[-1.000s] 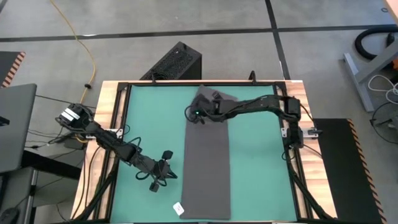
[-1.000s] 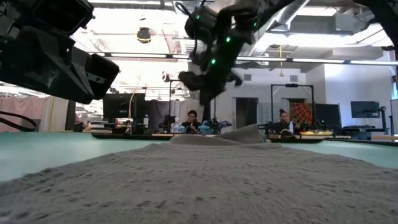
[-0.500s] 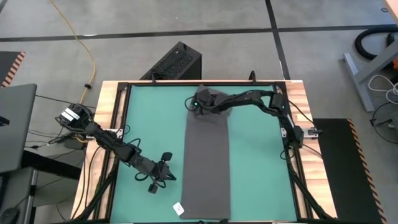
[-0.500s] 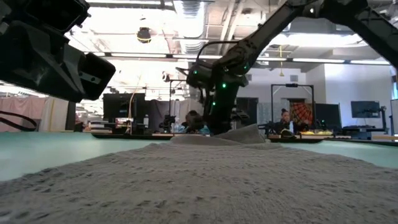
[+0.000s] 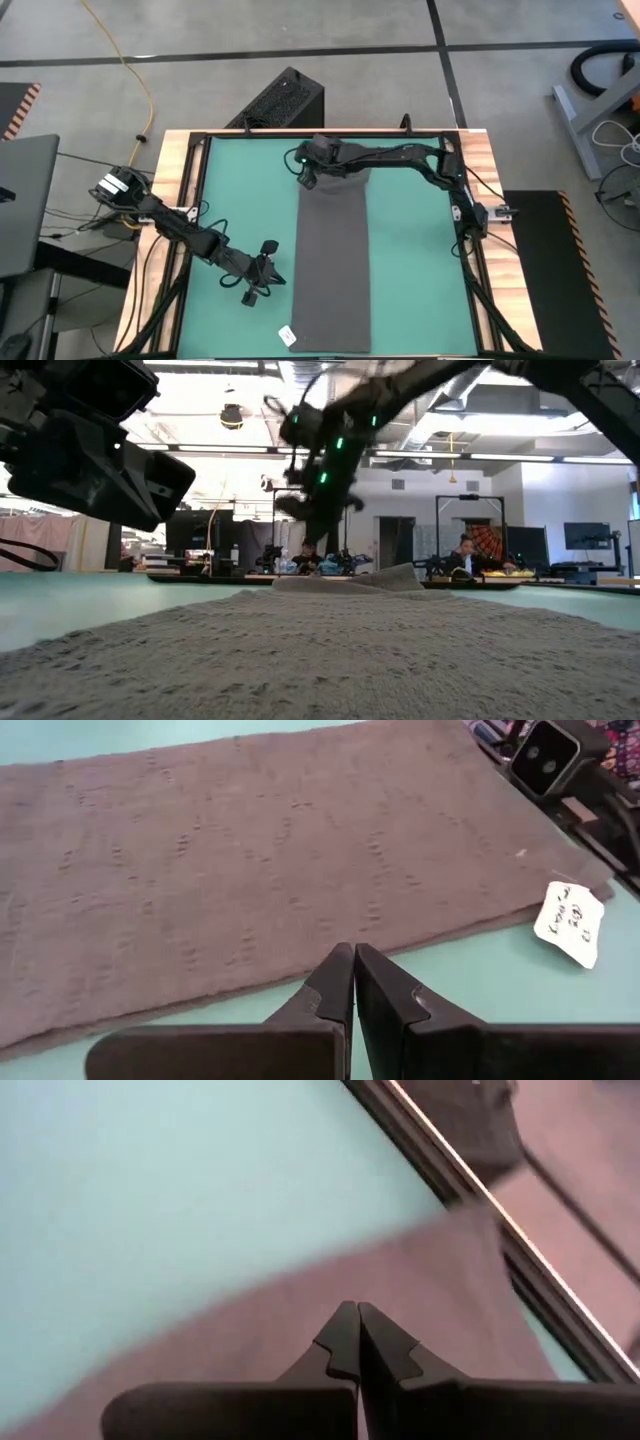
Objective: Roll towel
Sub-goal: Roll the gray towel
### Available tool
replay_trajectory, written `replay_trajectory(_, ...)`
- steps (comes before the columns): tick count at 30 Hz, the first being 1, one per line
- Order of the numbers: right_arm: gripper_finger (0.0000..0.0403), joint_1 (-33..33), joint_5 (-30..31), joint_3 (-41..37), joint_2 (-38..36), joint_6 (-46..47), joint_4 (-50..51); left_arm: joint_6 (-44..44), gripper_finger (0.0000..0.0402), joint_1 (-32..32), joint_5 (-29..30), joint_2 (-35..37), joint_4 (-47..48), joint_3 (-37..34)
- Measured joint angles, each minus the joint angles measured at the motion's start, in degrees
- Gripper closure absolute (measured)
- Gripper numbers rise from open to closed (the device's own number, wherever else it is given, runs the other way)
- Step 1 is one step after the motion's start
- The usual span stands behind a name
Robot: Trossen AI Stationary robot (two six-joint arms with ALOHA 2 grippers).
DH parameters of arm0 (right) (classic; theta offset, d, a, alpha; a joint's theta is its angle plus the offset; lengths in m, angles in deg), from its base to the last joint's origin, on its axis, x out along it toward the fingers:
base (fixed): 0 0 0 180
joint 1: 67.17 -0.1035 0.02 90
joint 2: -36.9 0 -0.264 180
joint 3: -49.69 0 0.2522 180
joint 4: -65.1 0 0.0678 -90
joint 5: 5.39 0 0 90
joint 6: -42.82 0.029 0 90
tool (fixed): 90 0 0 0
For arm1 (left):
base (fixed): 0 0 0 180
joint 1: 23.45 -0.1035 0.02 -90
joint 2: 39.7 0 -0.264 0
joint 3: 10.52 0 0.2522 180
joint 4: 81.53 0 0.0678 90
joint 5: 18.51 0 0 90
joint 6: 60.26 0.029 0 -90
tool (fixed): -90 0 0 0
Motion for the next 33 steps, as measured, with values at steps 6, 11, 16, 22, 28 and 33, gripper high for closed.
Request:
replay_trajectory(6, 0.0386, 3.95, 2.91, -1.73, -4.62, 16.09, 23.21, 0.31, 0.0400, 0.00, -1.67, 0.00, 0.34, 0.00)
replay_trajectory(11, 0.0386, 8.53, -6.28, -6.60, -4.41, 18.17, 23.91, -0.08, 0.0400, 0.21, -1.70, 0.00, 0.21, 0.00)
replay_trajectory(16, 0.0386, 11.67, -9.85, -11.66, -3.97, 17.22, 22.81, -0.26, 0.0400, 0.72, -1.66, 0.00, 0.15, 0.00)
replay_trajectory(22, 0.0386, 16.12, -9.99, -15.72, -4.08, 14.56, 14.83, -0.76, 0.0400, 0.48, -1.41, 0.00, -0.10, 0.00)
replay_trajectory(28, 0.0386, 19.24, -4.46, -17.82, -4.10, 13.88, 5.12, -2.73, 0.0400, 0.48, 0.37, 0.00, -0.35, 0.00)
replay_trajectory(33, 0.0386, 16.76, 7.90, -15.07, -8.08, 8.11, 4.03, -2.41, 0.0400, 0.15, 1.38, 0.00, -0.51, 0.00)
